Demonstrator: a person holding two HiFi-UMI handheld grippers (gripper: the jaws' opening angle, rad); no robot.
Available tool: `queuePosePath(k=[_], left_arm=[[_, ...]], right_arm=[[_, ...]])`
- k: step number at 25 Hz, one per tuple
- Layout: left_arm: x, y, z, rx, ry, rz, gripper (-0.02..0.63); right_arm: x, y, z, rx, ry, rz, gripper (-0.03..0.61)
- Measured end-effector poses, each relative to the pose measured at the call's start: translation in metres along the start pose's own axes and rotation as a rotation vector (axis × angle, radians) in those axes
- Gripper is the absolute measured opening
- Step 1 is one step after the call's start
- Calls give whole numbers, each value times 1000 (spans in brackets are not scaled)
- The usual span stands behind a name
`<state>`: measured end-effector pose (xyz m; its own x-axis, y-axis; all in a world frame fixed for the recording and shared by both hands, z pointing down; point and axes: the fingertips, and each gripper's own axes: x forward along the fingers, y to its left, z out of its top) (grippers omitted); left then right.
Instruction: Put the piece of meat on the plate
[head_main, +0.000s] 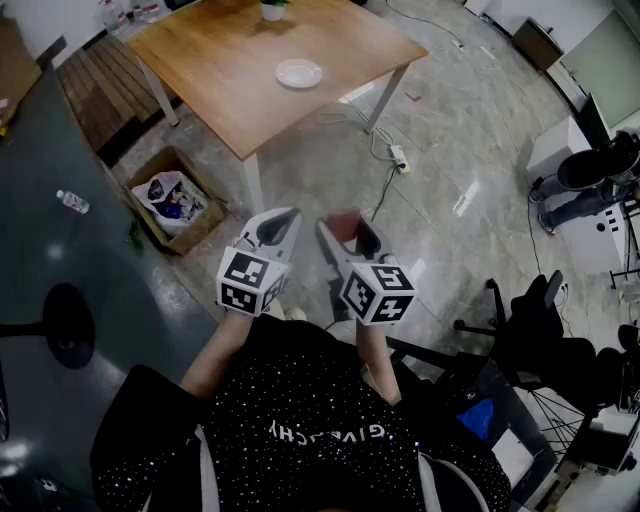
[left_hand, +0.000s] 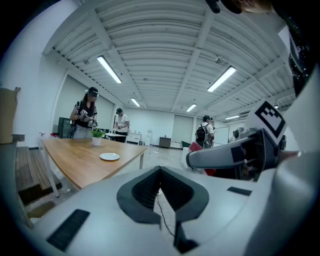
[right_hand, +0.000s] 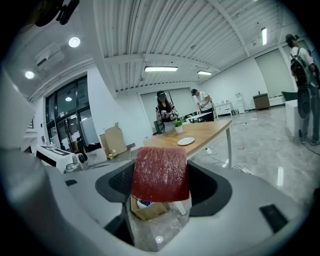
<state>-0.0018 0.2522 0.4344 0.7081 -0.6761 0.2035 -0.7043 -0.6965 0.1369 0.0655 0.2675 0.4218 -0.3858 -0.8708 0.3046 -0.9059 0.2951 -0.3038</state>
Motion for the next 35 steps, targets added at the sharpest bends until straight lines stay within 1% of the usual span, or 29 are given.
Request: queuePosePath(k=[5, 9, 12, 17, 21, 25, 29, 35], left_arm=[[-4, -9, -2, 8, -1, -8, 6], [-10, -12, -17, -16, 16, 1, 6], [-11, -12, -18, -31, 14, 18, 6], [-12, -14, -19, -31, 14, 45, 6], [-11, -11, -20, -47, 12, 69, 6], [-5, -13, -24, -50, 26, 69, 6], [3, -7, -29, -50, 46, 73, 6], [22, 14, -19, -54, 48, 76, 6]], right_arm=[[-8, 3, -7, 4, -9, 1, 308], [-10, 11, -19, -14, 17, 19, 308], [-14, 11, -21, -20, 32, 29, 308], [-15, 5, -22, -21, 39, 35, 308], [-16, -1, -22, -13, 43, 36, 308], [-13, -11, -24, 0, 50, 30, 308], [-5, -18, -23, 19, 55, 27, 308], [22, -23, -12, 30, 52, 41, 308]])
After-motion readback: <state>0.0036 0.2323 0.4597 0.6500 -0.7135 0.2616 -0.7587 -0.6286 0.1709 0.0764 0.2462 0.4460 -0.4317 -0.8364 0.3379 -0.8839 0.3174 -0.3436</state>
